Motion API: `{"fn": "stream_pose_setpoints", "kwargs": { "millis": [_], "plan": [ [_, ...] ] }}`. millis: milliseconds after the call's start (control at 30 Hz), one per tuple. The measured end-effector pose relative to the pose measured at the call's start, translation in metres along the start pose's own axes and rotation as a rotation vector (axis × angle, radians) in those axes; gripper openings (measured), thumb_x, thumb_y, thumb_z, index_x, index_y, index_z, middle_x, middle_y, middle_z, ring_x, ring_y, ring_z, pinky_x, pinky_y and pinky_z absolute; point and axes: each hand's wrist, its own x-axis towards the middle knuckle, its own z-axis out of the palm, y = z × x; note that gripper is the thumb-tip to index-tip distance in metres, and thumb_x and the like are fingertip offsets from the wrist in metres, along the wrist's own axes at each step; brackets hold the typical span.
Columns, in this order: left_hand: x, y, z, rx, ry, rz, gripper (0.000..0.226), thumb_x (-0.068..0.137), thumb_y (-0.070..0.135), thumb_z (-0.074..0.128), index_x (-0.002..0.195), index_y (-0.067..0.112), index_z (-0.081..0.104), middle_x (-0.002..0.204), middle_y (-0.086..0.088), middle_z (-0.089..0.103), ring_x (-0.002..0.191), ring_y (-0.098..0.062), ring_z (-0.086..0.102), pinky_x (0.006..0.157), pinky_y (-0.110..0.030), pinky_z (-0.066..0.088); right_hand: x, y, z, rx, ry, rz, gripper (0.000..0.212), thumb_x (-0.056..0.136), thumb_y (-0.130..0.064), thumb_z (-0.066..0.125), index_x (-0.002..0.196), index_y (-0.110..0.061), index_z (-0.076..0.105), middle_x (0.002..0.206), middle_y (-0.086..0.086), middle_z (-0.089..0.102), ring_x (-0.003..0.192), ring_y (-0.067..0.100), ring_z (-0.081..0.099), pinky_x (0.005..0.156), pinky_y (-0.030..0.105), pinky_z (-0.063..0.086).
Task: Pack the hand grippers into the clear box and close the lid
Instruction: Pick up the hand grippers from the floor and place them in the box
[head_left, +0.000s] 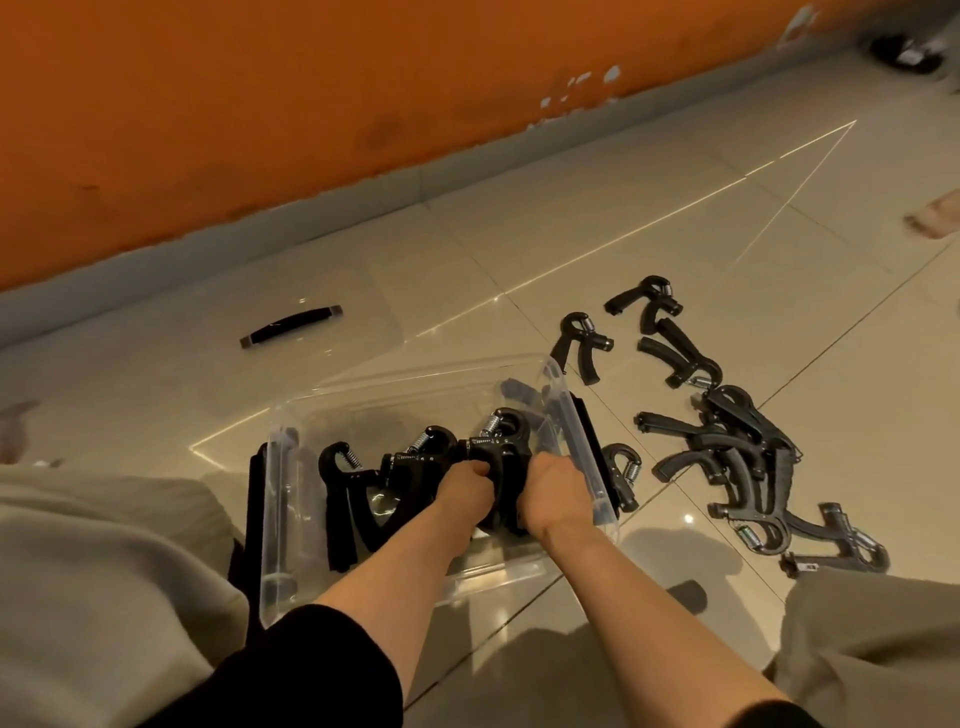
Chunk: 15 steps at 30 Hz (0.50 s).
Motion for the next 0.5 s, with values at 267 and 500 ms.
{"fn": "stream_pose_setpoints", "kwargs": {
  "millis": [267, 500],
  "plan": [
    [-0.007, -0.003, 0.003, -0.08, -0.01, -0.021, 0.054, 0.09, -0.011, 0.034, 0.139, 0.008, 0.042, 0.138, -0.017, 0.048, 0.125, -0.03, 0.048, 0.103, -0.035, 0.042, -0.004, 0.008, -0.002, 0.062, -0.016, -0.064, 0.017, 0.084, -0.001, 0.055, 0.099, -0.001, 0.063, 0.101, 0.018, 0.067, 0.096, 0.032, 0.064, 0.076, 0.033, 0.051],
    [-0.033, 0.018, 0.01, 0.048, 0.226, 0.108, 0.029, 0.09, -0.004, 0.038, 0.104, -0.001, 0.063, 0.1, -0.017, 0.064, 0.086, -0.028, 0.057, 0.076, -0.034, 0.047, -0.015, 0.023, -0.009, 0.202, 0.138, -0.289, 0.019, 0.081, 0.002, 0.044, 0.083, -0.005, 0.062, 0.082, 0.016, 0.066, 0.075, 0.032, 0.059, 0.066, 0.032, 0.046]
  ]
}}
